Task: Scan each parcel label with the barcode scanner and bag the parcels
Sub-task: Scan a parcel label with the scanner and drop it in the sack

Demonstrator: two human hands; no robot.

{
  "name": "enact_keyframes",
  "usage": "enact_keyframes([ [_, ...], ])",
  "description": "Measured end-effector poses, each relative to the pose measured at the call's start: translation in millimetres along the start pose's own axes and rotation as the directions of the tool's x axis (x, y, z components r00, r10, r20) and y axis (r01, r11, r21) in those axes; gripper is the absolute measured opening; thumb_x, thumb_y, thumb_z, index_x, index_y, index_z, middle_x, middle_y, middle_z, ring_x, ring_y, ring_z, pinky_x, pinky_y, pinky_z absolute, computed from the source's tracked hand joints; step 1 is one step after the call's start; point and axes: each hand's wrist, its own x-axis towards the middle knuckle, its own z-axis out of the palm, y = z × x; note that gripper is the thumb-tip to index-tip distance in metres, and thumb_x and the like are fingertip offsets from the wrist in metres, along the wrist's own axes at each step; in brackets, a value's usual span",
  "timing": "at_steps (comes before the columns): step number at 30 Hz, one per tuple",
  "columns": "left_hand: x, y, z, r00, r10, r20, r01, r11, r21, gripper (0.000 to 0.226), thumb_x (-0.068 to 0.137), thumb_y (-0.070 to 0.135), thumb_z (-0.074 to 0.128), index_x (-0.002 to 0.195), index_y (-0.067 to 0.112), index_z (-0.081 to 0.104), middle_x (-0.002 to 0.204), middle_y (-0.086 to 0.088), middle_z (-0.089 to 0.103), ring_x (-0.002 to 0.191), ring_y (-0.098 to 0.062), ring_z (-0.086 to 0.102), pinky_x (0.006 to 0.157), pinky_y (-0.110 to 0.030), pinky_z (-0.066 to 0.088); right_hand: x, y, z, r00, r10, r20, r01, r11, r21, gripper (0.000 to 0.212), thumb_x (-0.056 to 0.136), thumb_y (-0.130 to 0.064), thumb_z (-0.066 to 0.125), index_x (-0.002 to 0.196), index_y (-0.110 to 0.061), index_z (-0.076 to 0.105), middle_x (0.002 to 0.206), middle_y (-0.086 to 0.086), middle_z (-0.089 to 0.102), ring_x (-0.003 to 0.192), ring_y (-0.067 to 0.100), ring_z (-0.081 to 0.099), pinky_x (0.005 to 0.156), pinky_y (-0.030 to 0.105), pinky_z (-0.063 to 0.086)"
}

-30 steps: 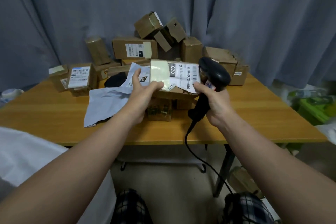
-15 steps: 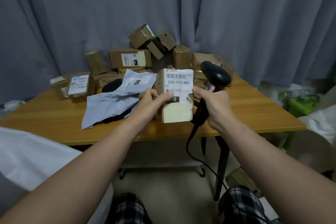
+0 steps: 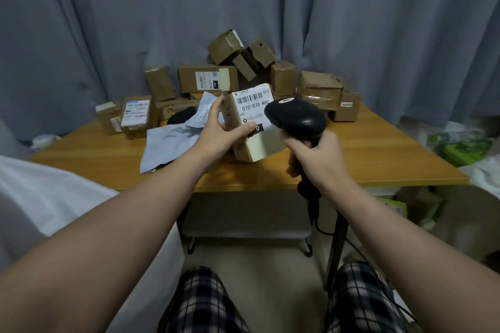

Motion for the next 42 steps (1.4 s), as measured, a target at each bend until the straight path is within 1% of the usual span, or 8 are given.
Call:
enact_keyframes([
  [3,-1,-5,2,0.999,0.017,-0.027,-0.016,0.999,0.030,0.092,0.075,0.032,0.080,0.145,0.043,0.021,0.132,-0.009,0.056,0.120,-0.023,0.055,0.100,-0.045,0.049,-11,1,2,1.000,-0.001,-0.010,0.001,1.000,-0.027,0.035,0.088,-0.015,0.067,0.080,0.017,0.057,0.050,0.012,0.055,0.041,0.023,0.059,0.044,0.031,0.050],
  [9,5,-13,5,0.996,0.052,-0.077,-0.046,0.996,0.077,0.093,0.076,0.034,0.080,0.145,0.043,0.019,0.146,-0.005,0.042,0.131,-0.025,0.044,0.103,-0.047,0.046,-13,-2,0,0.997,0.056,-0.045,-0.058,0.997,-0.056,0.027,0.085,-0.008,0.063,0.065,0.010,0.057,0.044,0.011,0.054,0.037,0.021,0.055,0.044,0.031,0.050],
  [14,12,-13,7,0.992,0.059,-0.110,-0.047,0.993,0.108,0.092,0.077,0.034,0.079,0.147,0.039,0.018,0.151,-0.003,0.034,0.135,-0.025,0.038,0.105,-0.047,0.045,-14,-1,2,0.997,0.062,-0.036,-0.064,0.995,-0.071,0.032,0.084,-0.008,0.062,0.068,0.018,0.054,0.052,0.022,0.056,0.047,0.037,0.060,0.050,0.039,0.053],
  [21,14,-20,9,0.994,0.059,-0.095,-0.051,0.995,0.085,0.096,0.072,0.038,0.082,0.145,0.042,0.020,0.149,-0.002,0.038,0.134,-0.025,0.040,0.104,-0.048,0.045,-17,5,2,0.993,0.100,-0.060,-0.103,0.994,-0.036,0.030,0.085,-0.007,0.062,0.056,-0.001,0.054,0.044,0.010,0.052,0.042,0.029,0.057,0.045,0.030,0.049],
  [28,14,-24,14,0.994,0.083,-0.077,-0.077,0.994,0.075,0.093,0.075,0.036,0.081,0.145,0.041,0.020,0.148,-0.002,0.037,0.134,-0.023,0.039,0.104,-0.046,0.045,-19,6,-2,0.991,0.121,-0.060,-0.120,0.992,0.027,0.033,0.085,-0.006,0.061,0.053,-0.003,0.053,0.046,0.014,0.051,0.038,0.024,0.053,0.045,0.029,0.046],
  [33,-11,-24,15,0.978,0.137,-0.155,-0.126,0.989,0.078,0.092,0.077,0.035,0.079,0.146,0.040,0.018,0.149,-0.002,0.035,0.134,-0.022,0.039,0.106,-0.044,0.043,-22,1,4,0.994,0.104,-0.018,-0.103,0.994,0.042,0.037,0.086,-0.006,0.062,0.051,-0.005,0.052,0.046,0.013,0.049,0.035,0.022,0.048,0.044,0.026,0.043],
  [39,-58,-31,-7,0.970,0.069,-0.235,-0.107,0.983,-0.151,0.102,0.065,0.043,0.078,0.144,0.046,0.013,0.145,-0.006,0.044,0.129,-0.020,0.048,0.099,-0.032,0.050,-25,0,42,0.993,0.034,0.113,-0.040,0.998,0.046,0.032,0.085,-0.001,0.063,0.055,-0.008,0.053,0.045,0.010,0.049,0.037,0.020,0.050,0.043,0.029,0.044],
  [42,-75,-40,-25,0.941,0.011,-0.339,-0.090,0.971,-0.219,0.094,0.074,0.030,0.077,0.144,0.043,0.016,0.136,-0.002,0.051,0.119,-0.010,0.056,0.087,-0.019,0.053,-25,1,80,0.978,-0.002,0.210,-0.010,0.998,0.057,0.028,0.084,0.004,0.064,0.062,-0.013,0.057,0.043,-0.002,0.052,0.035,0.013,0.051,0.040,0.022,0.042],
])
